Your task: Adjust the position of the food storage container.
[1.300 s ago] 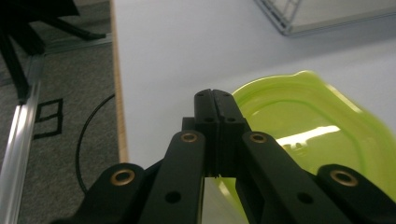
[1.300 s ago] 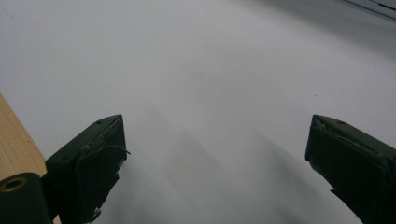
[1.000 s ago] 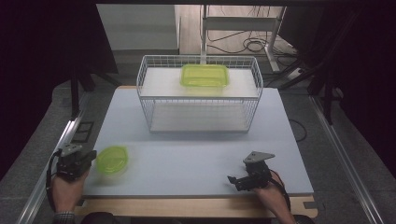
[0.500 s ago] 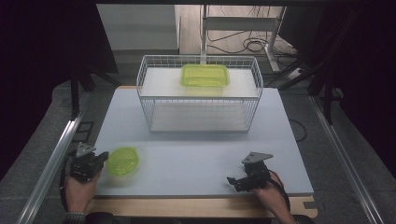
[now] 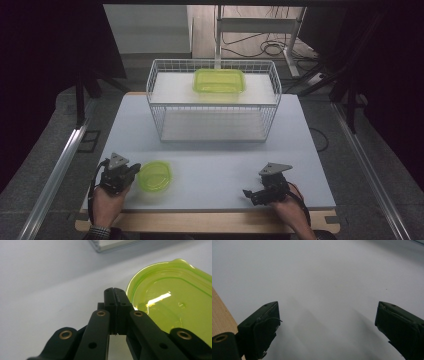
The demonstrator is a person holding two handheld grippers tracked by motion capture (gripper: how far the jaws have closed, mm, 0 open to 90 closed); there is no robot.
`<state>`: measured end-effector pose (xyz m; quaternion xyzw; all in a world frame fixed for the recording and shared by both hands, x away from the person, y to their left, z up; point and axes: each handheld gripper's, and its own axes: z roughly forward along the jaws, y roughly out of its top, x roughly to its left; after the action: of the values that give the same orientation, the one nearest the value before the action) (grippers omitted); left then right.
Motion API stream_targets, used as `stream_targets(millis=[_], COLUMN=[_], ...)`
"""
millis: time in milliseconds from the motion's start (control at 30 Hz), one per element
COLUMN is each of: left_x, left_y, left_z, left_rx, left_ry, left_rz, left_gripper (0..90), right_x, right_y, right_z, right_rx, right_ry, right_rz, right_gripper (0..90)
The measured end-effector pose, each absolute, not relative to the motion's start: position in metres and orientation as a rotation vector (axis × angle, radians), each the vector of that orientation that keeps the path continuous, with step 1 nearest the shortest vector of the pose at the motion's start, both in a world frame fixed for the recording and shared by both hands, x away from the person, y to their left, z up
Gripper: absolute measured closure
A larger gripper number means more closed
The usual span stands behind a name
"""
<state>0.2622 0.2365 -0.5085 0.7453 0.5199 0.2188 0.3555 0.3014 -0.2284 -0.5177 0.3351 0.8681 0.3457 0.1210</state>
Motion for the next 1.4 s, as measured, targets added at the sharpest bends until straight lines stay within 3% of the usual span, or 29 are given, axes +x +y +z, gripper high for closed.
stream_targets(millis=[200, 467, 700, 1400], left_x=[0.254, 0.241, 0.238, 0.257], left_y=[0.249, 0.255, 0.232, 0.187], left_z=[-0.508, -0.521, -0.528, -0.529], left_rx=[1.883, 1.941, 2.044, 2.096], left_ry=[1.370, 1.385, 1.331, 1.206], left_rz=[0.570, 0.475, 0.422, 0.400], left_gripper=[89.7, 89.6, 89.4, 89.5], right_x=[0.301, 0.301, 0.301, 0.301], right_y=[-0.230, -0.229, -0.228, -0.225], right_z=[-0.517, -0.517, -0.517, -0.519], right_rx=[0.981, 0.977, 0.975, 0.977], right_ry=[2.529, 2.531, 2.532, 2.535], right_rz=[1.014, 1.013, 1.010, 1.019], right_gripper=[6.1, 6.1, 6.1, 6.1])
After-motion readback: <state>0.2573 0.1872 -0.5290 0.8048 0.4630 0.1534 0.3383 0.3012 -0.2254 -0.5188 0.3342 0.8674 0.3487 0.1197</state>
